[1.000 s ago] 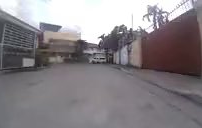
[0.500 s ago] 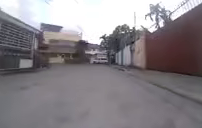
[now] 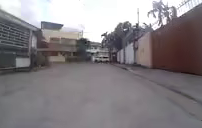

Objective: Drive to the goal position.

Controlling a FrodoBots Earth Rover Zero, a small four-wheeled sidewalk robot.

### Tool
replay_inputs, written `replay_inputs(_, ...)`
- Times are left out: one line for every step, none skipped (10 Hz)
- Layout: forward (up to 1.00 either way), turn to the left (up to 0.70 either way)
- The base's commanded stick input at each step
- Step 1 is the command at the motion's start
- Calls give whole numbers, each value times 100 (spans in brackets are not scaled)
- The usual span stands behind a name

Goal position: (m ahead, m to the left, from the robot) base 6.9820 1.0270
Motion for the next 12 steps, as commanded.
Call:
replay_inputs(100,0)
replay_inputs(100,0)
replay_inputs(100,0)
replay_inputs(100,0)
replay_inputs(100,0)
replay_inputs(100,0)
replay_inputs(100,0)
replay_inputs(100,0)
replay_inputs(100,0)
replay_inputs(100,0)
replay_inputs(100,0)
replay_inputs(100,0)
